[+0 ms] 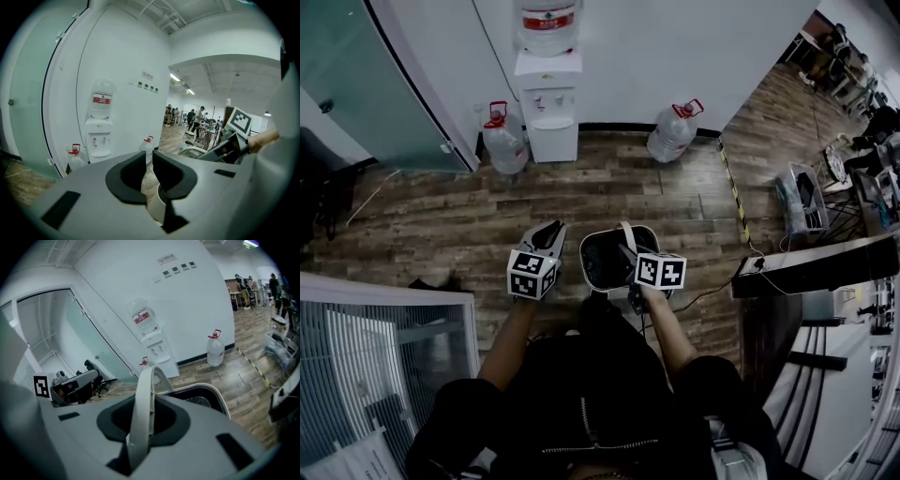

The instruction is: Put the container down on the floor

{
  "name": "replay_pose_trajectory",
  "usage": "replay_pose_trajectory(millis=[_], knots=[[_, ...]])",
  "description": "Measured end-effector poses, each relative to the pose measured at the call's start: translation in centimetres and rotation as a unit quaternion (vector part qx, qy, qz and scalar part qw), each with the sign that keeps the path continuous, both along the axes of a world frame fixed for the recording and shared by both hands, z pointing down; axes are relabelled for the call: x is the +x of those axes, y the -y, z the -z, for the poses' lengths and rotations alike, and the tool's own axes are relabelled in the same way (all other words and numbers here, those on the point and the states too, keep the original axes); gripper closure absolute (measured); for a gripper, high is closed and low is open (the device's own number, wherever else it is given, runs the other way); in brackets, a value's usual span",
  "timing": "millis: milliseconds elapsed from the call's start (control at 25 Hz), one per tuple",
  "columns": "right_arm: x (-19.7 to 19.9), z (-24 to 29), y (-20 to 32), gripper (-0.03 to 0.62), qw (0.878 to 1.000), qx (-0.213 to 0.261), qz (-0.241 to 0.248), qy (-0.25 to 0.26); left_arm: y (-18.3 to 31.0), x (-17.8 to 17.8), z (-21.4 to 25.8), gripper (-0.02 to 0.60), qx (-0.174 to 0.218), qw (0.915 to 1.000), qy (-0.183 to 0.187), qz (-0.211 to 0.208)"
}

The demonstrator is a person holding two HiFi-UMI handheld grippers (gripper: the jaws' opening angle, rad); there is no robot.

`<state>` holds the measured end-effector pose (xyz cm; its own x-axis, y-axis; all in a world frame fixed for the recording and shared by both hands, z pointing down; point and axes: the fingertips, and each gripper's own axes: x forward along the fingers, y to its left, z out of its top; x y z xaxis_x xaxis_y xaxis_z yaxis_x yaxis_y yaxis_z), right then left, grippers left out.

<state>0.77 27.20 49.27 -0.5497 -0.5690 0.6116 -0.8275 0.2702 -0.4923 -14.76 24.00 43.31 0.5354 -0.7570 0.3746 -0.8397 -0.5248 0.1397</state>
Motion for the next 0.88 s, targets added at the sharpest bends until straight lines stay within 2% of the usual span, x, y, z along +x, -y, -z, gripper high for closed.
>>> replay_pose_trajectory(millis=[480, 880], knots=[[3.4, -0.4, 7.3, 0.531, 1.0, -0.008, 0.016, -0.001, 6.4, 2.8, 0.7, 0.529, -0.001, 0.9998, 0.011, 0.018], [3.8, -0.7, 11.9, 0.531, 0.999, -0.014, 0.035, 0.025, 11.0, 3.5, 0.5, 0.529, -0.004, 0.9989, 0.022, 0.042]])
